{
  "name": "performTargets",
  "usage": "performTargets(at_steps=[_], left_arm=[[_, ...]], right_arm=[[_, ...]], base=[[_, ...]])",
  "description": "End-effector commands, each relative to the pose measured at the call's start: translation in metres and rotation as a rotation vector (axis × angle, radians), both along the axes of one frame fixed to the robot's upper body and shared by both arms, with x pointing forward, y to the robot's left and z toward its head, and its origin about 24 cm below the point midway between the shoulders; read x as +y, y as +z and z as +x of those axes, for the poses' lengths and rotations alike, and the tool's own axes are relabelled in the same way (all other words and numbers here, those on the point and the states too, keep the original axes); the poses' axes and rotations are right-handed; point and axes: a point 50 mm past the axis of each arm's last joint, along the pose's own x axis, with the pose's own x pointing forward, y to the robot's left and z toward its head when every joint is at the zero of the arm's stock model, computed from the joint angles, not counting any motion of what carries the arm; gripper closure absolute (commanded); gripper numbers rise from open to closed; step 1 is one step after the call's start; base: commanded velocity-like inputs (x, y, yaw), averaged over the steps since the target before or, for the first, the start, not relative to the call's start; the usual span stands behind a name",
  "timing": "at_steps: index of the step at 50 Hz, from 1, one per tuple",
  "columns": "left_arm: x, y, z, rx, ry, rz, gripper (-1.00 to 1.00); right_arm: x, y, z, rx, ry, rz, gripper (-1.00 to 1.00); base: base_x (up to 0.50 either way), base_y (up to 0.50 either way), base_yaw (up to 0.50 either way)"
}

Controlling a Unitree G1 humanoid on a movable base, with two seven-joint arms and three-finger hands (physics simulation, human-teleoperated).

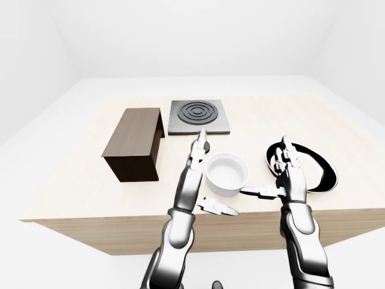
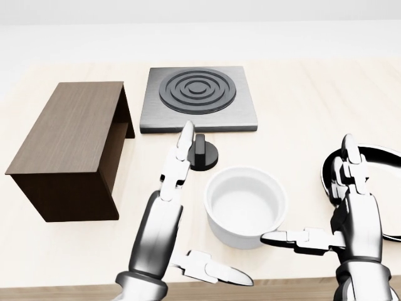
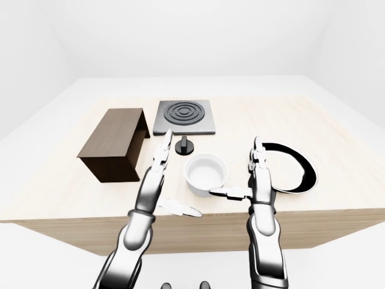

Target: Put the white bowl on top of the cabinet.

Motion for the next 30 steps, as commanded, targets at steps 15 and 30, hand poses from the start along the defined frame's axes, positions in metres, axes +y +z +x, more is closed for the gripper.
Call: performTargets(at_steps=[15,30], left_arm=[[-0.059,0.011,0.006,-0.225,-0.005,0.488,-1.00],[-0.067,-0.008,0.021,-0.193,0.021,0.676,-1.00]], right_arm=[[-0.010,0.012,-0.005,-0.049,-0.033,-0.023,-1.00],[-0.019,0.024,-0.010,-0.098,-0.059,-0.024,-1.00]], base=[[0.00,0.00,0.00],[0.00,0.00,0.00]])
